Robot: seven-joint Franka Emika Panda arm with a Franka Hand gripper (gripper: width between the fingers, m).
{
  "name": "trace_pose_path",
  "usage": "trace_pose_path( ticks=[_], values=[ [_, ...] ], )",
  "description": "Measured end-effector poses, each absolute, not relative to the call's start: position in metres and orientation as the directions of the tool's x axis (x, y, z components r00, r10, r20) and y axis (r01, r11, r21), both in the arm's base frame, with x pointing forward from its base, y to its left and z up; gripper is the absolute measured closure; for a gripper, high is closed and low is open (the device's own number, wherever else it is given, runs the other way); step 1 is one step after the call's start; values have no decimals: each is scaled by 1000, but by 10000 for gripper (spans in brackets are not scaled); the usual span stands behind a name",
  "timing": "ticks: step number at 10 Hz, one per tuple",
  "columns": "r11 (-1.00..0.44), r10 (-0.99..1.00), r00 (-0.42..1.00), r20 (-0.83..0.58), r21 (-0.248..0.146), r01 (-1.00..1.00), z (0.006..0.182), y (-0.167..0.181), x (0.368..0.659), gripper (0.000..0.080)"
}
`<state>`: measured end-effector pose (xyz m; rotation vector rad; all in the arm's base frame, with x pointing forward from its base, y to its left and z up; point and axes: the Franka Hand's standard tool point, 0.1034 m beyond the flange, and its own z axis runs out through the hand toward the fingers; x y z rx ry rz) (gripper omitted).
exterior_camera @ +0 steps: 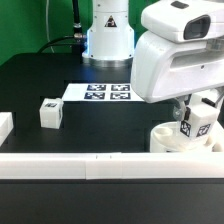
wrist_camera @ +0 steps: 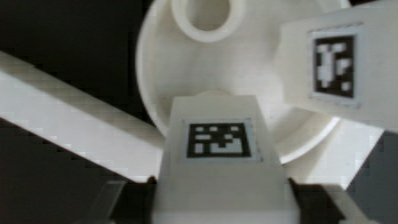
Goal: Assemble stool
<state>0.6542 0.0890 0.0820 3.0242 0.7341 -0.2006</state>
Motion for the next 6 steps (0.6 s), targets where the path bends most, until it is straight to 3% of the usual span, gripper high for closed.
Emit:
trace_pose_path(
  ticks=[3,6],
  values=[
    [-907,418,900,-122,0,421,82,87,656,464],
    [-995,88,992,-95,40,92,82,90,655,464]
  ],
)
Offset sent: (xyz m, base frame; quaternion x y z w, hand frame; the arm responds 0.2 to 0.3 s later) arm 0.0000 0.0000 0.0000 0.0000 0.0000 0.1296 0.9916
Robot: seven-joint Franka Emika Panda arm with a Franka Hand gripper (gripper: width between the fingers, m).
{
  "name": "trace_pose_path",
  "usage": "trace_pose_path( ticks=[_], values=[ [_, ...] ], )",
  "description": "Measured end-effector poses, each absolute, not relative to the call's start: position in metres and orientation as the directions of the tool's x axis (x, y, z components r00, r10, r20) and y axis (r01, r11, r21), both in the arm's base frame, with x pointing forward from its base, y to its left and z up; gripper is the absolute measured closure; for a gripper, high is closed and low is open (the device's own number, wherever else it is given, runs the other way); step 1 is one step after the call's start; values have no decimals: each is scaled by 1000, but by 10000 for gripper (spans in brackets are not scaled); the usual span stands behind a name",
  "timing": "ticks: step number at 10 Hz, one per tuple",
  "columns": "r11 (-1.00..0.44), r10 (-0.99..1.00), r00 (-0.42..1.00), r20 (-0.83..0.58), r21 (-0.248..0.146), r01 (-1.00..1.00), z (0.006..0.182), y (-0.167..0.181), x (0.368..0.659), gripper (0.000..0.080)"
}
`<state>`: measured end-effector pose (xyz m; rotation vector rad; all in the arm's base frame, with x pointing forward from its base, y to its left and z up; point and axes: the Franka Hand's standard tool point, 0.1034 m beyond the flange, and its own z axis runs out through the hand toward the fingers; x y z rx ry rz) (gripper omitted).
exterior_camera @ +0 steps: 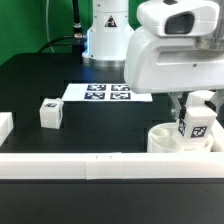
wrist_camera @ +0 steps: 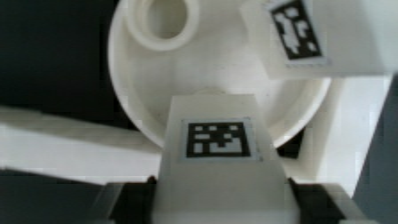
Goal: Assemble stool
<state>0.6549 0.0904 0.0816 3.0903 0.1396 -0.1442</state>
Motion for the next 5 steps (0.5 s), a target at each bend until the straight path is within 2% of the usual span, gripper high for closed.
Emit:
trace_pose_path(
  ticks=[3,5],
  values=[
    [-961,-273,962,-14,50,-272,80,100,652,462],
    [-870,-492,870,35,28,-493,81,101,650,462]
  ],
)
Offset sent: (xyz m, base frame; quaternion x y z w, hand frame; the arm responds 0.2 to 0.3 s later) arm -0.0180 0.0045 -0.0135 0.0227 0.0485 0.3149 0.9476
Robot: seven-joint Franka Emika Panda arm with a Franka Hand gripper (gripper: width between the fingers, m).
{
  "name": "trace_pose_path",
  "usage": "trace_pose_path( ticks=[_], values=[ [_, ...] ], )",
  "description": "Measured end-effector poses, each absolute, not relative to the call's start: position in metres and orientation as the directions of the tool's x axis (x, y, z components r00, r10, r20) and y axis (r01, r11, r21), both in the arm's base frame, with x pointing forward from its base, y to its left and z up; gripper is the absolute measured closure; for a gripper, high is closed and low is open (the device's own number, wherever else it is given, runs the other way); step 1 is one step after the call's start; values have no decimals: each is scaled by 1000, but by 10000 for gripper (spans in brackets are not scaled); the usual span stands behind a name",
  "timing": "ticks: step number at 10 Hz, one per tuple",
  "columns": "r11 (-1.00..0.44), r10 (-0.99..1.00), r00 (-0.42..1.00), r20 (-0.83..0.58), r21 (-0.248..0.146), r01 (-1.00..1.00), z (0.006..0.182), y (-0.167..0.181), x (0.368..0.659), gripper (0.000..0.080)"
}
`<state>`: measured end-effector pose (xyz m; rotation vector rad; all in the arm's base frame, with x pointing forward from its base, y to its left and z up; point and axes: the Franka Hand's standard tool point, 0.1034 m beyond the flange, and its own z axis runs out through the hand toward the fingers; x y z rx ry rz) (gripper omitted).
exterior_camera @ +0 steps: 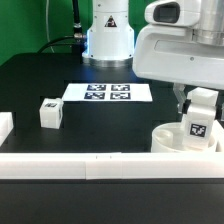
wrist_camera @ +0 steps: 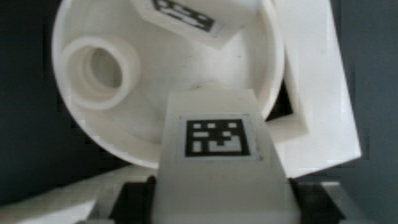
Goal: Assemble stool
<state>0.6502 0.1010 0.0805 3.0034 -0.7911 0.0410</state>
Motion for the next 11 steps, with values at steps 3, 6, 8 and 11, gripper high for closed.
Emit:
trace_pose_path(
  ticks=[3,6,8,11],
  values=[
    [-752,-658,751,43,17,-660,80,102,650,462],
    [-610,-791,610,44,9,-792,80,101,650,462],
    [-377,-926,376,46,-29,-926,80,101,647,462],
    [-6,-1000,5,13,-65,-998,79,105,642,462]
  ],
)
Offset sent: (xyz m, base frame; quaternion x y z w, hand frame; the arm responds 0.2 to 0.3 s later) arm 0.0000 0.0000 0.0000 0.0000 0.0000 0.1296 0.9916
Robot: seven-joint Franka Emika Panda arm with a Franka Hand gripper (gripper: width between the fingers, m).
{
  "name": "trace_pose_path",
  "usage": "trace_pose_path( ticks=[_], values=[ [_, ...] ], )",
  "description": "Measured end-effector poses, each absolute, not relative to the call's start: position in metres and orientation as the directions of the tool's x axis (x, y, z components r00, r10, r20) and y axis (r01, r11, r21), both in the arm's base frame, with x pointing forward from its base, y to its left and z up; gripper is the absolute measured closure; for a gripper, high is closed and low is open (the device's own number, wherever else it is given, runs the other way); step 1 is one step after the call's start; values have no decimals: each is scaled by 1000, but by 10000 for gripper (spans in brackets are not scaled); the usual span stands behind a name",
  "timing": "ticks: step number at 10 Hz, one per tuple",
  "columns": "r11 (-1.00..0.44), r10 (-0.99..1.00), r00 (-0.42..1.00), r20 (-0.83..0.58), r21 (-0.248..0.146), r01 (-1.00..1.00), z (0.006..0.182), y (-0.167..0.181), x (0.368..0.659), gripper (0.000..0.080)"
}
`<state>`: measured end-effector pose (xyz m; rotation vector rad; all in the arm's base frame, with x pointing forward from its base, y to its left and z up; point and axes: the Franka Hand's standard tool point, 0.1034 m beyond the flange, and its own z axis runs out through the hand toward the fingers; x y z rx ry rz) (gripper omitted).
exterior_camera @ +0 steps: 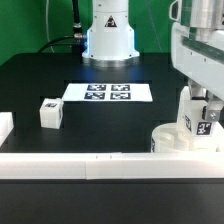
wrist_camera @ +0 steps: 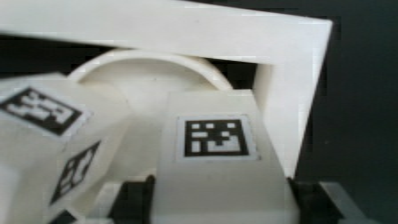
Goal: Assemble stool
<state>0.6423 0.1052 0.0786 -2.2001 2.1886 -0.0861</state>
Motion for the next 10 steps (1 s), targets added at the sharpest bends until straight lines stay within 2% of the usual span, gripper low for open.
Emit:
trace_pose_path(
  ticks=[3,5,9,10],
  values=[
    [301,-953,-300,-34,-68,-951,78,105,642,462],
    [368,-929,-364,-70,-53,-929,77,103,642,462],
    [337,-940,-332,-80,-52,-940,77,104,642,462],
    [309,-949,-304,-81,-57,-949,80,104,643,287]
  ],
)
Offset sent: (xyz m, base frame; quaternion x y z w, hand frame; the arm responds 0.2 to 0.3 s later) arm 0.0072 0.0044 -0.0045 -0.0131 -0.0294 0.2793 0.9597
